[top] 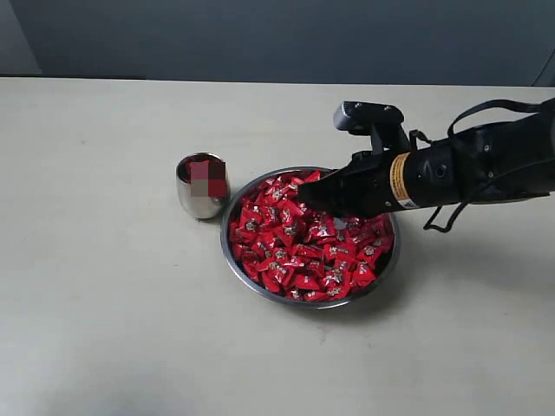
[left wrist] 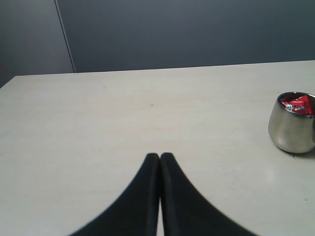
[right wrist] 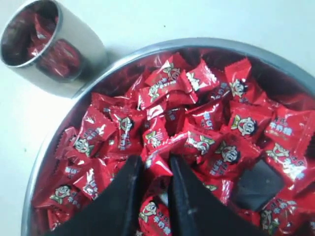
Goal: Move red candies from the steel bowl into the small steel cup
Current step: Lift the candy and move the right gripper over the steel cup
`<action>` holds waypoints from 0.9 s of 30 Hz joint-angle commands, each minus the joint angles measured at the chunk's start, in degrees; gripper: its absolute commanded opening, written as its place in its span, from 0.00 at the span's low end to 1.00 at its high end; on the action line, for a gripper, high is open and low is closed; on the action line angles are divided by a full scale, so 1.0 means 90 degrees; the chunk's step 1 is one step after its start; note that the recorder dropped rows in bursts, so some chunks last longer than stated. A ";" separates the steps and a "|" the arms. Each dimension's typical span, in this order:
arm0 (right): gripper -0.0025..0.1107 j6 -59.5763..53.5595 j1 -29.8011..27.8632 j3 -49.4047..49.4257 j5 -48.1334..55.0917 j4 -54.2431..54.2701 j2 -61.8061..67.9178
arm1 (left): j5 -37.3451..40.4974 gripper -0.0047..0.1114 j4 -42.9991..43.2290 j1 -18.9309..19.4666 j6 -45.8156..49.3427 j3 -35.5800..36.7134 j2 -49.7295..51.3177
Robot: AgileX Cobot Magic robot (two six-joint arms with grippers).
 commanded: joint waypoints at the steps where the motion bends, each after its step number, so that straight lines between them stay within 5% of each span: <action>1: 0.02 -0.0448 -0.0035 0.0016 0.0022 0.0079 -0.0369 | -0.0012 0.04 -0.0018 0.0004 -0.0013 0.0024 -0.0028; 10: 0.02 -0.3605 -0.0035 -0.0458 -0.0586 0.1778 -0.0486 | -0.0012 0.04 -0.0018 0.0004 -0.0013 0.0024 -0.0028; 27: 0.02 -0.3687 0.0961 -0.2207 0.0083 0.0363 0.0877 | -0.0012 0.04 -0.0018 0.0004 -0.0013 0.0024 -0.0028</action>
